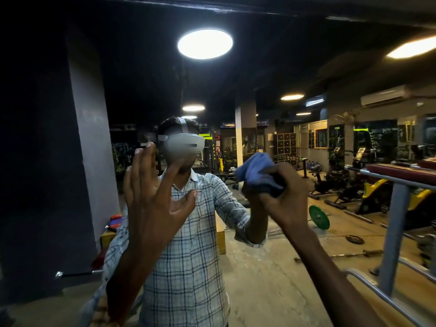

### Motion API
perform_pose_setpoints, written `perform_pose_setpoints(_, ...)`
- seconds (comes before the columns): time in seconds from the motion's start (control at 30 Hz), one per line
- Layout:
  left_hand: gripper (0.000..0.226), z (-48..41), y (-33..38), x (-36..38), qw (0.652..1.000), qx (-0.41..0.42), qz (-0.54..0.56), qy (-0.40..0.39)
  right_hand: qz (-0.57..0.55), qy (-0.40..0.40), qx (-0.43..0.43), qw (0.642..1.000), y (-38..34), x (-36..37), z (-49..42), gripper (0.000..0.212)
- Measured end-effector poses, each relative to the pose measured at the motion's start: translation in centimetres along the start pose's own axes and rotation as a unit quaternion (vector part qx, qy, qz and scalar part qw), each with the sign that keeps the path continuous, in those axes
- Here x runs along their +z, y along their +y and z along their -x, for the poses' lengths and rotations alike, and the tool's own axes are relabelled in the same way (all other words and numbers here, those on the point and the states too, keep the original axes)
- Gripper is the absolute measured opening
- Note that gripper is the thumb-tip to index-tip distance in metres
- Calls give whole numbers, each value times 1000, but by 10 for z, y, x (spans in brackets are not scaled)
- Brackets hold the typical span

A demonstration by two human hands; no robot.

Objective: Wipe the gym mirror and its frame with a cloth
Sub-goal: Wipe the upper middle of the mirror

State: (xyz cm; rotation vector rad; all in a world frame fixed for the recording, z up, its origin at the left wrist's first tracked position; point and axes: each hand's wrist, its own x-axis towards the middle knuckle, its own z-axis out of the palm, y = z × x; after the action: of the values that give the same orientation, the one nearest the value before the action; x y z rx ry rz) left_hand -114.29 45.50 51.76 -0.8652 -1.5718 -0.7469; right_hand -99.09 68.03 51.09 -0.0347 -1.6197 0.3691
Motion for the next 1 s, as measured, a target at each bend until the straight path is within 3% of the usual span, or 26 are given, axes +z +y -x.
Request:
perform_pose_setpoints(0.07,68,0,3,2,1000,-1,-2,5,-23,55,43,997,0,1,3,39)
perform_pose_setpoints(0.2,66,-3,9,8,1000,2,-4,24,34,-156,-118,980,0,-3,9,38)
perform_pose_setpoints(0.27,67,-4,14,10,1000,-6,1,20,53,-115,-96,987,14,-15,-14,41)
perform_pose_setpoints(0.37,68,-4,21,12,1000,-12,10,11,-2,76,82,994,19,-23,-43,45)
perform_pose_setpoints(0.43,68,-4,27,14,1000,-12,2,9,3,43,43,998,6,-12,-42,42)
perform_pose_setpoints(0.53,68,-5,37,19,1000,-4,-14,9,28,-131,-126,983,-5,-6,-46,40)
perform_pose_setpoints(0.6,69,-5,43,21,1000,-9,-12,4,8,-92,-98,991,-8,-13,-78,36)
perform_pose_setpoints(0.7,70,-6,51,23,1000,-19,-4,-1,-37,44,42,997,-14,-19,-117,34)
perform_pose_setpoints(0.77,70,-6,57,26,1000,-15,-9,-2,-8,3,-20,1000,-21,-8,-116,37)
perform_pose_setpoints(0.87,70,-5,68,33,1000,2,-11,-5,40,-143,-188,971,-16,-3,-109,39)
perform_pose_setpoints(0.93,69,-4,77,37,1000,11,-1,-8,18,-110,-157,981,-3,-19,-123,35)
perform_pose_setpoints(1.0,70,-3,86,42,1000,12,5,-12,-8,12,-55,998,15,-42,-135,32)
